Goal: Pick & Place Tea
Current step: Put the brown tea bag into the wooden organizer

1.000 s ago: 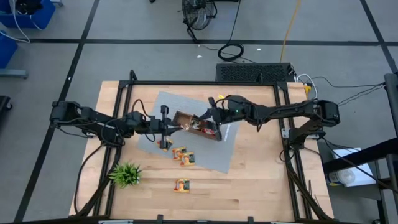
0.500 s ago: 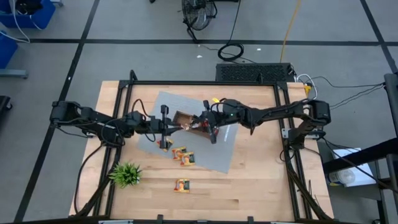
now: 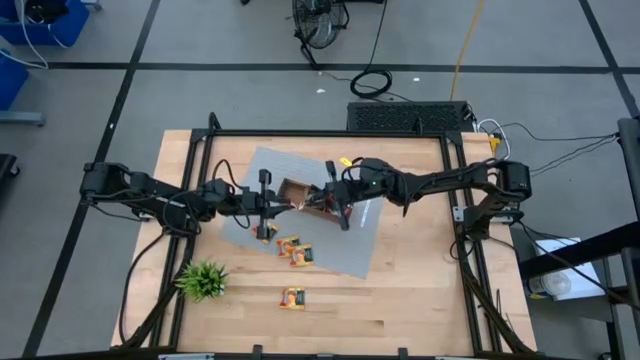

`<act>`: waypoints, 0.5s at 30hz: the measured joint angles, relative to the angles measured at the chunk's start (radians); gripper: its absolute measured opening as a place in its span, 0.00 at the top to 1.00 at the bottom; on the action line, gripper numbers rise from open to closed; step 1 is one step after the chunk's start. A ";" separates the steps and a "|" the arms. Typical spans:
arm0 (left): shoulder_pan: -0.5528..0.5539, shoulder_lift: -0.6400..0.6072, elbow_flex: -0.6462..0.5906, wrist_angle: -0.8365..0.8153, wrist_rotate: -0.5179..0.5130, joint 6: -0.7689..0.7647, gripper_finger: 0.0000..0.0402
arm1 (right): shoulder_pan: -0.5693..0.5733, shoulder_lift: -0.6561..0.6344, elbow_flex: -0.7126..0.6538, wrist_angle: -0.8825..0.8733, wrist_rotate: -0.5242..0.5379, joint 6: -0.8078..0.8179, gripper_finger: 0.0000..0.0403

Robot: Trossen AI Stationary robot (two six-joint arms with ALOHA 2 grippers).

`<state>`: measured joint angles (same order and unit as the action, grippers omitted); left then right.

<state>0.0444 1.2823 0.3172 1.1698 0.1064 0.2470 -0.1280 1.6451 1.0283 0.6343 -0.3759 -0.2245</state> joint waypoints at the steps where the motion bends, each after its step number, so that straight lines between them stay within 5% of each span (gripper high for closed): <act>1: 0.000 0.000 0.000 -0.001 -0.003 -0.010 0.96 | 0.000 0.000 0.004 -0.018 0.000 0.004 0.99; 8: 0.001 -0.036 0.001 0.017 -0.272 -0.073 0.72 | 0.011 -0.004 0.164 -0.576 0.251 -0.027 1.00; 15: -0.001 -0.103 0.000 0.011 -0.497 -0.007 0.45 | 0.043 -0.004 0.309 -0.888 0.374 0.000 1.00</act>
<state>0.0435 1.1796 0.3176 1.1807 -0.3906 0.2399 -0.0850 1.6407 1.3372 -0.2540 -0.0022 -0.2249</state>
